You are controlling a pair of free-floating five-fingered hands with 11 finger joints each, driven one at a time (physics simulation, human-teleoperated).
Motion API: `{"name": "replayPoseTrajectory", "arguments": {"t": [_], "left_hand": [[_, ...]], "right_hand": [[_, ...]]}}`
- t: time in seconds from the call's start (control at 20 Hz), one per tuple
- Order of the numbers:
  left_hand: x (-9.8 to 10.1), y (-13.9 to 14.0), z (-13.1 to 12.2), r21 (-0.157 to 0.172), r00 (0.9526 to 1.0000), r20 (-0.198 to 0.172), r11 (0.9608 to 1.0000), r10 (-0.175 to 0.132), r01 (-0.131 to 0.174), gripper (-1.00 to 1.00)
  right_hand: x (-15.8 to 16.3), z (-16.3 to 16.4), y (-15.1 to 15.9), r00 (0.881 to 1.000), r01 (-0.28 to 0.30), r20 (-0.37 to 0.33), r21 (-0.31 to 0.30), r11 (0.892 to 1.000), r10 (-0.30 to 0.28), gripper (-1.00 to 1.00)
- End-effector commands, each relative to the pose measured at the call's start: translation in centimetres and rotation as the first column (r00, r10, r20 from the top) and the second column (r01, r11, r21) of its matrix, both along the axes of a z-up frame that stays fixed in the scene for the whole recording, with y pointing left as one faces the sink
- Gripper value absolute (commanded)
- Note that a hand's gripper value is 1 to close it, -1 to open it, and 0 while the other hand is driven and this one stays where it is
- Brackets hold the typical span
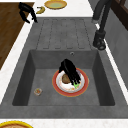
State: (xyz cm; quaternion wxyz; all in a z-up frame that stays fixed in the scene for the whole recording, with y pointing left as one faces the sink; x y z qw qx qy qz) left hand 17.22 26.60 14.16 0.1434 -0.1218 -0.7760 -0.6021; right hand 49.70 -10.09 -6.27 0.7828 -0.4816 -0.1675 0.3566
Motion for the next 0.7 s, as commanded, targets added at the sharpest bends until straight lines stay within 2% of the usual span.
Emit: {"name": "replayPoseTrajectory", "arguments": {"t": [0.0, 0.25, 0.3, 0.4, 0.45, 0.65], "left_hand": [[0.0, 0.0, 0.0, 0.000, 1.0000, 0.000, 1.0000, 0.000, 0.000, 0.00], [0.0, 0.0, 0.0, 0.000, 1.0000, 0.000, 1.0000, 0.000, 0.000, 0.00], [0.0, 0.0, 0.0, 0.000, 1.0000, 0.000, 1.0000, 0.000, 0.000, 0.00], [0.0, 0.0, 0.0, 0.000, 1.0000, 0.000, 1.0000, 0.000, 0.000, 0.00], [0.0, 0.0, 0.0, 0.000, 1.0000, 0.000, 1.0000, 0.000, 0.000, 0.00], [0.0, 0.0, 0.0, 0.000, 1.0000, 0.000, 1.0000, 0.000, 0.000, 0.00]], "right_hand": [[0.0, -1.9, 0.0, 0.999, 0.001, -0.052, 0.039, 0.999, 0.001, -1.00], [0.9, -1.7, -0.4, 0.997, -0.016, -0.074, 0.033, 0.999, 0.018, -1.00], [0.9, -1.6, -0.4, 0.998, -0.021, -0.065, 0.025, 0.999, 0.023, -1.00], [-1.1, -0.3, -0.7, 0.999, 0.006, 0.032, 0.002, 1.000, -0.006, -1.00], [-1.3, -0.2, -0.6, 0.999, 0.002, 0.050, 0.005, 1.000, -0.003, -1.00], [-1.8, 1.5, -0.4, 0.998, -0.006, 0.057, 0.020, 1.000, 0.005, -1.00]]}}
